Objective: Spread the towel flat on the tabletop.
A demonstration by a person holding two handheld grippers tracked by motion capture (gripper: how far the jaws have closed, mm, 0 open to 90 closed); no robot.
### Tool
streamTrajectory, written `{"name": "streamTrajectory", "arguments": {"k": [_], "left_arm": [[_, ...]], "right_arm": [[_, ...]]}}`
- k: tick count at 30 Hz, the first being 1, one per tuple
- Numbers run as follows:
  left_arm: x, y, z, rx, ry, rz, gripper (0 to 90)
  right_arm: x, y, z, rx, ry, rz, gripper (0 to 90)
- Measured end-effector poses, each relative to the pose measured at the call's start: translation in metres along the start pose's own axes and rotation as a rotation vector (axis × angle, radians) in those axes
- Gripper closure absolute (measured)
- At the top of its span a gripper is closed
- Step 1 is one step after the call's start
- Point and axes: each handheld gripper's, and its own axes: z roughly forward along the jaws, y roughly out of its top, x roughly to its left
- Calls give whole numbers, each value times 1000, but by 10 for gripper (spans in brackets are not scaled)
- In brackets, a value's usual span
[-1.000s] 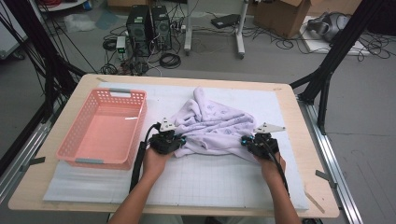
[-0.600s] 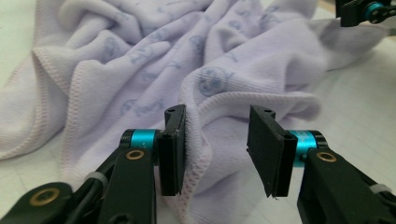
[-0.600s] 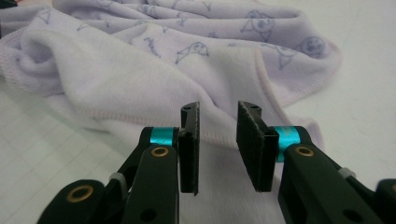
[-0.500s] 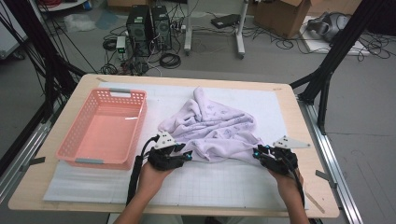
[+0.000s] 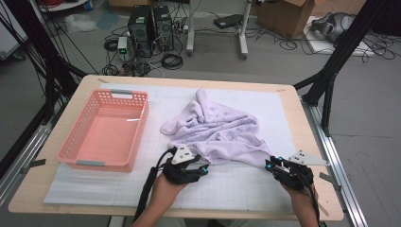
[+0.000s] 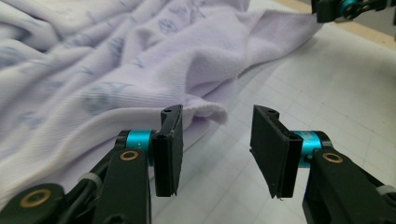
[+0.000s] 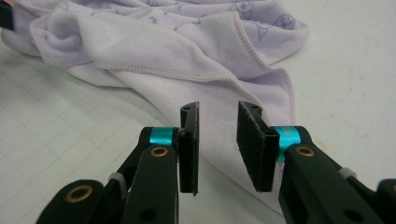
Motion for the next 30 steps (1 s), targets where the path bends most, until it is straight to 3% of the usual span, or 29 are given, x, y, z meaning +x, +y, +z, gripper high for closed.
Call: {"name": "streamTrajectory", "arguments": {"k": [6, 8, 11, 12, 13, 21, 26, 30], "left_arm": [[-1, 5, 36, 78, 56, -60, 521], [-1, 5, 44, 87, 87, -66, 603], [-2, 6, 43, 71, 81, -37, 858], [-3, 6, 41, 62, 80, -26, 863], [-3, 6, 38, 56, 75, -11, 866], [5, -8, -14, -26, 17, -51, 870], [6, -23, -44, -37, -11, -52, 869], [7, -39, -65, -34, -6, -59, 869]], "right_arm": [[-1, -2, -2, 1, -7, 2, 691], [-4, -4, -3, 0, -18, 15, 691], [-7, -6, -5, -5, -33, 30, 692], [-9, -7, -6, -6, -38, 34, 692], [-10, -7, -6, -7, -47, 35, 691], [-19, -9, -14, -31, -147, 84, 690], [-19, -10, -14, -28, -161, 88, 690], [-17, -11, -13, -6, -166, 83, 666]]}}
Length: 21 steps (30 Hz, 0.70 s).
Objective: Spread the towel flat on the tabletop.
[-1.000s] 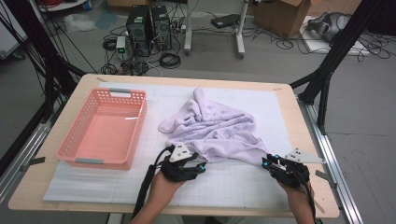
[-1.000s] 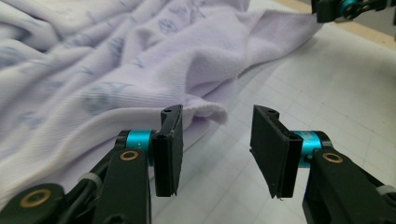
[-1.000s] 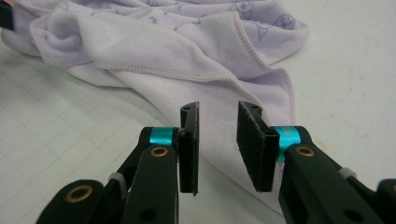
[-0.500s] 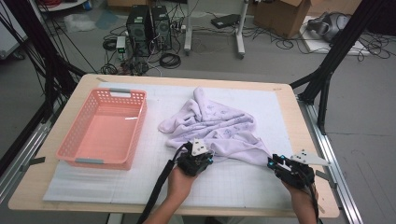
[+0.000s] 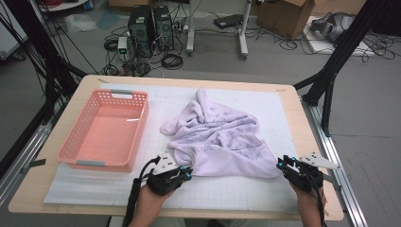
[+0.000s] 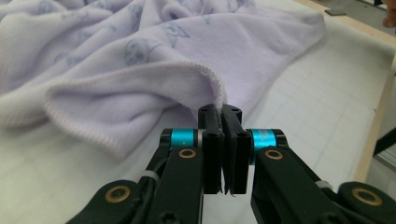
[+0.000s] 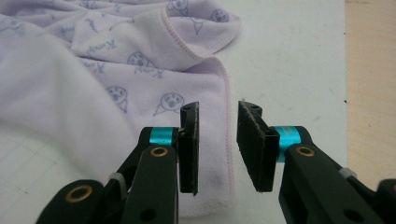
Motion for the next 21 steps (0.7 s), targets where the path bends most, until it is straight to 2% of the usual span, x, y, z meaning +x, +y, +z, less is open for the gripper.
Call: {"name": "streamTrajectory", "arguments": {"k": [2, 5, 6, 9, 11, 12, 13, 16, 21], "left_arm": [[0, -8, -10, -3, 5, -11, 868], [1, -19, -22, 6, 19, -16, 869], [2, -22, -26, 5, 23, -23, 869], [3, -33, -39, 14, 31, -33, 868], [4, -38, -44, 17, 32, -40, 868], [5, -41, -46, 13, 32, -45, 868], [6, -44, -47, 8, 31, -55, 868], [5, -48, -48, 8, 30, -62, 868], [-4, -52, -49, 5, 16, -59, 868]], "right_arm": [[2, -2, 2, 29, 18, 9, 624], [9, -6, 11, 90, 25, -53, 586], [11, -8, 14, 117, 21, -59, 578], [15, -12, 21, 171, 21, -49, 568], [17, -14, 20, 173, 28, -36, 665], [17, -13, 18, 181, 39, -32, 784], [19, -13, 16, 186, 51, -49, 840], [25, -17, 8, 200, 49, -83, 860], [31, -29, -14, 207, 35, -93, 860]]}}
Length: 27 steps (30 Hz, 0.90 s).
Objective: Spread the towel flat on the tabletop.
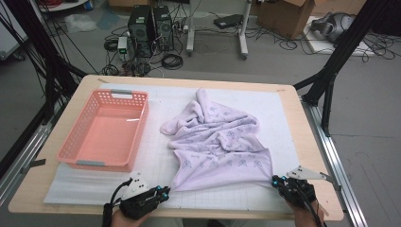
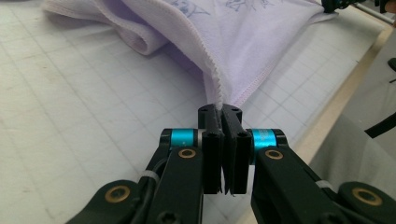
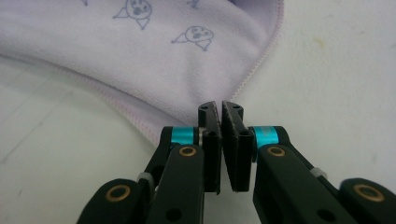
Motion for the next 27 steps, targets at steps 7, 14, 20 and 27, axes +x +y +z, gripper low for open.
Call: {"name": "streamTrajectory", "arguments": {"k": [7, 14, 20, 27], "left_arm": [[-16, -10, -13, -3, -23, 3, 868], [-42, -36, -36, 26, -75, 12, 864], [-33, -41, -47, -10, 6, -80, 559], [-10, -12, -32, -62, 43, -57, 450]], "right_arm": [[6, -21, -26, -13, -3, 22, 867], [28, -46, -61, -6, -3, 10, 875], [43, -60, -78, -31, -55, 24, 656], [42, -41, -67, -121, -82, 25, 601]]}}
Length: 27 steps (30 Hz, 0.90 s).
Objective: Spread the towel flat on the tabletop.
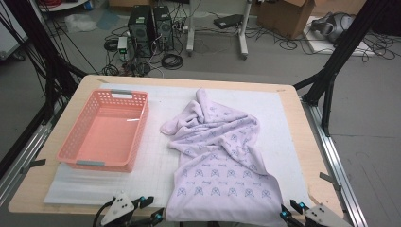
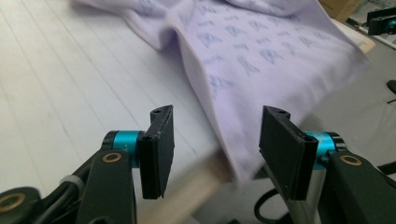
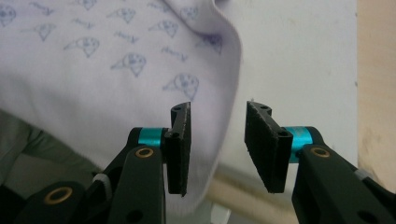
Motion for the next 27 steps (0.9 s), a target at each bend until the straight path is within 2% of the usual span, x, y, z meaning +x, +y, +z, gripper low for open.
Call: {"name": "streamTrajectory", "arguments": {"k": [5, 7, 9, 10, 12, 17, 20, 24, 27], "left_arm": [[10, 15, 30, -8, -9, 16, 446], [12, 21, 41, -9, -14, 18, 443], [12, 24, 49, 12, -12, -5, 413], [12, 25, 52, 29, -5, 2, 411], [11, 25, 55, 41, -2, 22, 411], [21, 35, 66, 35, -12, -5, 402], [25, 43, 75, 35, -21, -5, 402], [33, 50, 88, 46, -19, -12, 403], [34, 53, 96, 62, -17, 11, 405]], "right_arm": [[-4, 17, 38, 1, 19, -9, 565], [-7, 24, 55, -2, 17, 14, 514], [-9, 28, 69, 1, 13, 34, 489], [-8, 29, 73, 5, 16, 27, 483], [-7, 32, 79, 21, 21, 1, 475], [-15, 39, 86, 10, 47, 3, 459], [-18, 42, 94, 22, 78, 1, 504], [-24, 47, 106, 41, 90, -9, 546], [-27, 51, 111, 47, 110, -35, 574]]}}
